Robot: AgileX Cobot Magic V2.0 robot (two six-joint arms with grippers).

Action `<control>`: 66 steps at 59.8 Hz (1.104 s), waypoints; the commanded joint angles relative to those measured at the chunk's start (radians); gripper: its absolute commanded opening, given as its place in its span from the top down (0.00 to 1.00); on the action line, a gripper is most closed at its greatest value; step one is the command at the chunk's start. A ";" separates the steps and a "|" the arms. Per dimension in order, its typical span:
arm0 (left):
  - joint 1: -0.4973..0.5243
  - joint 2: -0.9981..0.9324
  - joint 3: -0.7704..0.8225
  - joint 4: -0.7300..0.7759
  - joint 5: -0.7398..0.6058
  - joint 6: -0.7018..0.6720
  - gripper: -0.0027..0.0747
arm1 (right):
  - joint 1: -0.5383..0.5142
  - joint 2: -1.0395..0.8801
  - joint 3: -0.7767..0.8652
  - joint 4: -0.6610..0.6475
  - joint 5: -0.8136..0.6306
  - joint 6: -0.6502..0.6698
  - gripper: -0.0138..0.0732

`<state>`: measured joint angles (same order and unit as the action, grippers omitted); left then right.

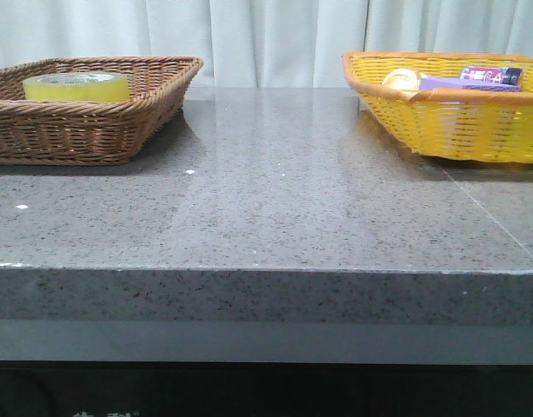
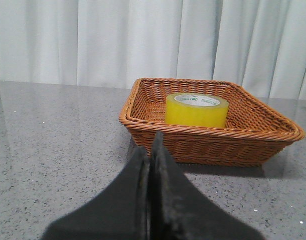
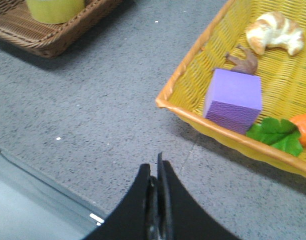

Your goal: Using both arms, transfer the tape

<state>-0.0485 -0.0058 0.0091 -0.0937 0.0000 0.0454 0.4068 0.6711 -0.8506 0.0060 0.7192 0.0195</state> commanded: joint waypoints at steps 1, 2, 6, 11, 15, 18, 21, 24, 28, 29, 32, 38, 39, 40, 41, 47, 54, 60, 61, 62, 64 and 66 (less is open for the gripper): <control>0.001 -0.017 0.039 0.000 -0.080 -0.012 0.99 | -0.058 -0.065 0.045 -0.006 -0.124 -0.001 0.92; 0.001 -0.017 0.039 0.000 -0.080 -0.012 0.99 | -0.068 -0.078 0.062 -0.006 -0.134 -0.001 0.92; 0.001 -0.017 0.039 0.000 -0.080 -0.012 0.99 | -0.121 -0.152 0.149 0.011 -0.202 -0.001 0.92; 0.001 -0.017 0.039 0.000 -0.080 -0.012 0.99 | -0.182 -0.247 0.272 0.045 -0.319 -0.001 0.92; 0.001 -0.017 0.039 0.000 -0.080 -0.012 0.99 | -0.227 -0.329 0.368 0.079 -0.421 -0.001 0.92; 0.001 -0.017 0.039 0.000 -0.080 -0.012 0.99 | -0.258 -0.385 0.434 0.093 -0.483 -0.001 0.92; 0.001 -0.017 0.039 0.000 -0.080 -0.012 0.99 | -0.284 -0.439 0.498 0.106 -0.540 -0.001 0.92; 0.001 -0.017 0.039 0.000 -0.080 -0.012 0.99 | -0.309 -0.487 0.557 0.115 -0.586 -0.001 0.92; 0.001 -0.017 0.039 0.000 -0.080 -0.012 0.99 | -0.339 -0.544 0.630 0.115 -0.640 -0.001 0.92; 0.001 -0.017 0.039 0.000 -0.080 -0.012 0.99 | -0.343 -0.553 0.643 0.115 -0.647 -0.001 0.92; 0.001 -0.017 0.039 0.000 -0.080 -0.012 0.99 | -0.358 -0.583 0.684 0.115 -0.672 -0.001 0.92; 0.001 -0.017 0.039 0.000 -0.080 -0.012 0.99 | -0.375 -0.630 0.747 0.115 -0.693 -0.001 0.92; 0.001 -0.017 0.039 0.000 -0.080 -0.012 0.99 | -0.376 -0.637 0.757 0.115 -0.693 -0.001 0.92; 0.001 -0.017 0.039 0.000 -0.080 -0.012 0.99 | -0.377 -0.644 0.765 0.115 -0.695 -0.001 0.92; 0.001 -0.017 0.039 0.000 -0.080 -0.012 0.99 | -0.377 -0.650 0.774 0.115 -0.695 -0.001 0.92; 0.001 -0.017 0.039 0.000 -0.080 -0.012 0.99 | -0.377 -0.678 0.810 0.115 -0.696 -0.001 0.92; 0.001 -0.017 0.039 0.000 -0.080 -0.012 0.99 | -0.377 -0.709 0.854 0.115 -0.719 -0.001 0.92; 0.001 -0.017 0.039 0.000 -0.080 -0.012 0.99 | -0.377 -0.708 0.852 0.115 -0.712 -0.001 0.92; 0.001 -0.017 0.039 0.000 -0.080 -0.012 0.99 | -0.377 -0.708 0.852 0.115 -0.712 -0.001 0.92; 0.001 -0.017 0.039 0.000 -0.080 -0.012 0.99 | -0.377 -0.708 0.852 0.115 -0.712 -0.001 0.92; 0.001 -0.017 0.039 0.000 -0.080 -0.012 0.99 | -0.377 -0.708 0.852 0.115 -0.712 -0.001 0.92; 0.001 -0.017 0.039 0.000 -0.080 -0.012 0.99 | -0.377 -0.708 0.852 0.115 -0.712 -0.001 0.92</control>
<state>-0.0485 -0.0058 0.0091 -0.0937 0.0000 0.0454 0.0365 -0.0106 0.0286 0.1231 0.1001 0.0195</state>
